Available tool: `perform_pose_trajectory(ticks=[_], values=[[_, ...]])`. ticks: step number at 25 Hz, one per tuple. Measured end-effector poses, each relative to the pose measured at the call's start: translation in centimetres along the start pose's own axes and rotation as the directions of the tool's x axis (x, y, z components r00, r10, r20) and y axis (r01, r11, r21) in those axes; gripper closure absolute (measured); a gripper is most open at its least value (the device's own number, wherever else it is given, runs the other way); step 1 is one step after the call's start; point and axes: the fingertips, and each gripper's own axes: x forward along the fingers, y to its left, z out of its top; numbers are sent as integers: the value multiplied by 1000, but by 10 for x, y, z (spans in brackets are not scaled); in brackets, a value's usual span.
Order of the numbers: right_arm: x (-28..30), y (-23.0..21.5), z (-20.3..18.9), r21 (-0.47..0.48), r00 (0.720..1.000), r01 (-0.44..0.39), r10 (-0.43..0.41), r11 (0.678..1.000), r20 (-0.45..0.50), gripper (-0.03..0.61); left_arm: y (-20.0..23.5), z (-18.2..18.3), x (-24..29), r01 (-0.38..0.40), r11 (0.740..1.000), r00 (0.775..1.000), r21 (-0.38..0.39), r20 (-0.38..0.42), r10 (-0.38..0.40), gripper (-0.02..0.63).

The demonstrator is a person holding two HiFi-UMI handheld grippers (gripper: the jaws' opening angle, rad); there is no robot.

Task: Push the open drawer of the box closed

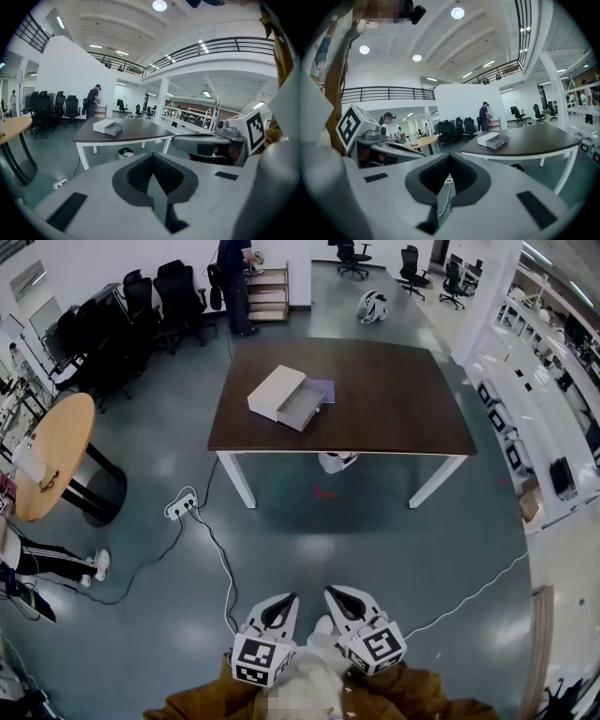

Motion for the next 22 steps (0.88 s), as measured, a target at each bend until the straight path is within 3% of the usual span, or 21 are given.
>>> perform_pose_trajectory(ticks=[13, 22], values=[[-5, -12, 4, 32, 999, -44, 43, 999, 24, 572, -12, 1, 14, -10, 1000, 1000, -5, -19, 10, 607], [-29, -43, -8, 50, 999, -51, 50, 997, 20, 572, -46, -1, 47, 4, 1000, 1000, 0, -23, -4, 607]])
